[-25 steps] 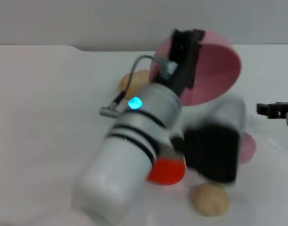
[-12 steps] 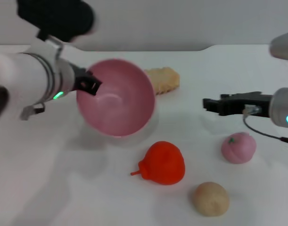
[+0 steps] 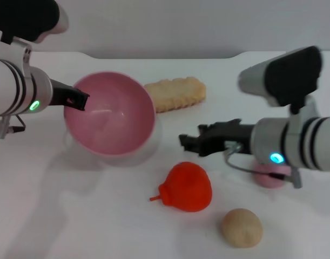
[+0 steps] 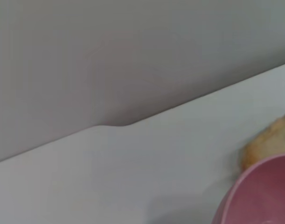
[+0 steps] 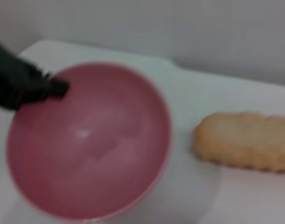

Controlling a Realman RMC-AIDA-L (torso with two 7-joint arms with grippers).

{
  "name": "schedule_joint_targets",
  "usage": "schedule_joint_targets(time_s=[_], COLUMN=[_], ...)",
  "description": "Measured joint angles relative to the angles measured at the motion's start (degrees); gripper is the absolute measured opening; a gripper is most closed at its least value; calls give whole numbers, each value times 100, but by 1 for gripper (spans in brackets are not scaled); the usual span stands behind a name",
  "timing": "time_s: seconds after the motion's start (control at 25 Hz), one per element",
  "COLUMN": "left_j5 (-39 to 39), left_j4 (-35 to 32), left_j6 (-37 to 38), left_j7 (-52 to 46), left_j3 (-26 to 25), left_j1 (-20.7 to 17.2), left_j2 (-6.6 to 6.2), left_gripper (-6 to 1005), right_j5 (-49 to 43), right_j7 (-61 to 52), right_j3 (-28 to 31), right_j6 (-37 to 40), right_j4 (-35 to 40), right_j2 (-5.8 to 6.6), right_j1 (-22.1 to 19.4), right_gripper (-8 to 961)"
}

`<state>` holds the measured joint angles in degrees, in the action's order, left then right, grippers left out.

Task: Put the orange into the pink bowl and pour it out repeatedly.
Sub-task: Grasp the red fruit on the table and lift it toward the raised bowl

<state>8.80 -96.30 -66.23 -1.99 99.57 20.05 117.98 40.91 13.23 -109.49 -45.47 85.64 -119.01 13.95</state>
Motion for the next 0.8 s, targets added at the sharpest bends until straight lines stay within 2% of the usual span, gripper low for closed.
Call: schedule_joint_targets(time_s=[0.24, 0.52, 0.8], left_j5=[-3, -6, -3], left_j4=[33, 109, 128], left_j6=[4, 18, 6], left_j7=[4, 6, 6], left_j3=[-62, -77, -77], left_j1=[44, 129, 171], left_j2=[-2, -4, 3], left_gripper=[46, 46, 46], right_j5=[536, 597, 782], right_j7=[-114, -256, -290], right_j3=[-364, -500, -661], right_j6=[224, 335, 338], right_j4=[-928, -1252, -1876], right_j2=[3, -14, -15], right_j1=[532, 695, 1118], right_gripper=[408, 399, 390])
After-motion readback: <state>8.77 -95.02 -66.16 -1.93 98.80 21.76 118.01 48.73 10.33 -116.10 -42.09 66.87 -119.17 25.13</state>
